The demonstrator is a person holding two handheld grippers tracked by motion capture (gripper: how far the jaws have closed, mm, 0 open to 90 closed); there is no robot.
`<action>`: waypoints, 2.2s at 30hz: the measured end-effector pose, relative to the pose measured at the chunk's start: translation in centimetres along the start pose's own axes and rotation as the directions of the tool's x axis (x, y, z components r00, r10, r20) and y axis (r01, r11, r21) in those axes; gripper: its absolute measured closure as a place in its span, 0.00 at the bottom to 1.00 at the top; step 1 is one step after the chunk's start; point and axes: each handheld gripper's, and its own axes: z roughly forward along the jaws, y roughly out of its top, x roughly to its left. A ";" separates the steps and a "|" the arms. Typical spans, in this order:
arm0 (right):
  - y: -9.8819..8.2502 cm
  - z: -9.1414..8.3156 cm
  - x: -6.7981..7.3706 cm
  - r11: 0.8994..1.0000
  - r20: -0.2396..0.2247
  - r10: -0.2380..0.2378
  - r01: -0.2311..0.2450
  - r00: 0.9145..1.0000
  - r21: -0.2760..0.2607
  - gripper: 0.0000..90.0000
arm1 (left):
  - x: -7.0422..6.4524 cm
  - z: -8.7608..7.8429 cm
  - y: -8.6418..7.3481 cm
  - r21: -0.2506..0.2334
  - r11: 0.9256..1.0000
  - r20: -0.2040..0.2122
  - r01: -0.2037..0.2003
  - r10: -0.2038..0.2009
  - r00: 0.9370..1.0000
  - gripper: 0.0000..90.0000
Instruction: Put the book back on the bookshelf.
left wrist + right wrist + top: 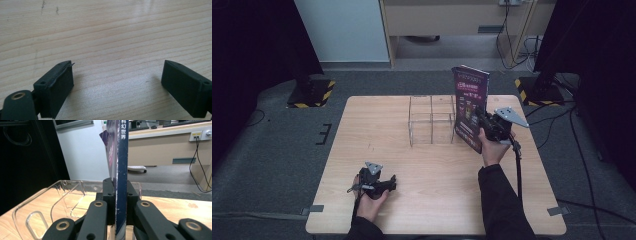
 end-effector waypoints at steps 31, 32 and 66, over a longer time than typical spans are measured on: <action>-3.8 -2.8 -0.6 0.997 -0.059 -0.064 0.067 0.996 0.038 0.92 | -0.1 0.0 0.0 0.001 1.000 -0.005 0.002 -0.002 1.000 0.10; -3.8 -2.9 -0.6 0.997 -0.060 -0.065 0.068 0.996 0.040 0.91 | -0.1 0.0 0.0 0.001 1.000 -0.005 0.002 -0.002 1.000 0.10; -3.0 -7.0 -0.4 0.987 -0.103 -0.050 0.065 0.993 0.149 0.80 | -0.1 0.0 0.0 0.004 1.000 -0.007 0.003 -0.003 1.000 0.10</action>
